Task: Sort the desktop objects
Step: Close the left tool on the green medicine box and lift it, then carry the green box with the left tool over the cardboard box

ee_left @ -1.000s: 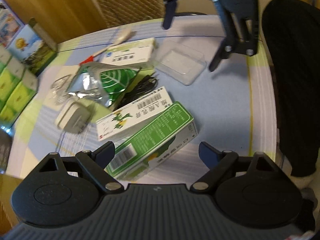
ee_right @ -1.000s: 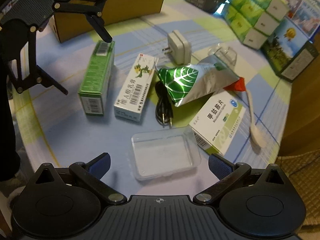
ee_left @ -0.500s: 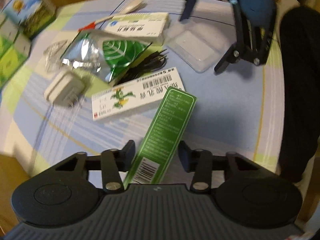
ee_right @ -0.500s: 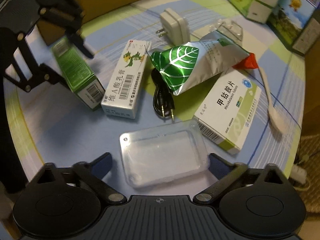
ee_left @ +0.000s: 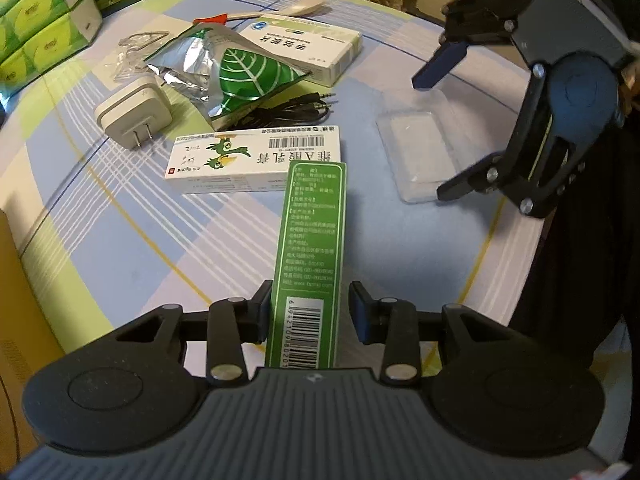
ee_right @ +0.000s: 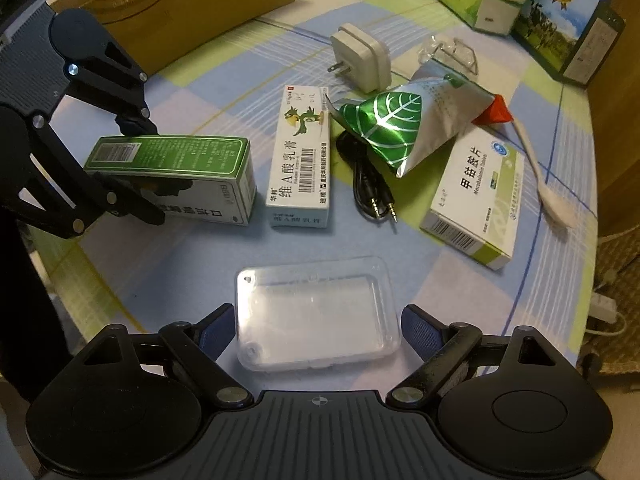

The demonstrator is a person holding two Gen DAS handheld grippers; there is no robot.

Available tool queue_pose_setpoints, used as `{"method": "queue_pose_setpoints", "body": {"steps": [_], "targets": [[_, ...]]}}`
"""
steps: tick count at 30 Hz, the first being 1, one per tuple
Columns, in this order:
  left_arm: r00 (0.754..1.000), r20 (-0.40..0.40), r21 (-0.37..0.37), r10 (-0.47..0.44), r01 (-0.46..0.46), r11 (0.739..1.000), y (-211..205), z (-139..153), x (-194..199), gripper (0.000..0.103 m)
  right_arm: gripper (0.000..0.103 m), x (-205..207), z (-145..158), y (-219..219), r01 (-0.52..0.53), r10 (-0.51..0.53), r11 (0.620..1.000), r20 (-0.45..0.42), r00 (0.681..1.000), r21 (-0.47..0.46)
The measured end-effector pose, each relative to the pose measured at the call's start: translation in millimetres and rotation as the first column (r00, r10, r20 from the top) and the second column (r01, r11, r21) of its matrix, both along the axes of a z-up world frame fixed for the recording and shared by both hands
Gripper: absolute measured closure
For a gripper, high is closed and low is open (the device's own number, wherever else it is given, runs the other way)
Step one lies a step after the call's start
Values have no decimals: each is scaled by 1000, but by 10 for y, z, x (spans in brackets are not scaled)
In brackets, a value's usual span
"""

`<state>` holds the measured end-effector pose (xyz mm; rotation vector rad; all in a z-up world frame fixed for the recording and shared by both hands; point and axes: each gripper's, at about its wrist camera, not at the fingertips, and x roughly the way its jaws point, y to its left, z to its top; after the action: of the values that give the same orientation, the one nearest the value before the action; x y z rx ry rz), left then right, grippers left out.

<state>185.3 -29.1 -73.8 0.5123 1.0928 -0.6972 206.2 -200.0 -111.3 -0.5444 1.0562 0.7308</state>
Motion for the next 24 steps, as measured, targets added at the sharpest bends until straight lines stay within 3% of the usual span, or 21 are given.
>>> {"method": "queue_pose_setpoints", "body": {"steps": [5, 17, 24], "targets": [[995, -8, -47, 101, -101, 994, 37, 9, 83, 78, 17, 30, -11, 16, 66, -66, 998, -23, 998, 22], [973, 10, -94, 230, -228, 969, 86, 109, -33, 78, 19, -67, 245, -40, 252, -255, 964, 24, 967, 87], [960, 21, -132, 281, -276, 952, 141, 308, -168, 78, 19, -302, 472, -68, 276, -283, 954, 45, 958, 120]]}}
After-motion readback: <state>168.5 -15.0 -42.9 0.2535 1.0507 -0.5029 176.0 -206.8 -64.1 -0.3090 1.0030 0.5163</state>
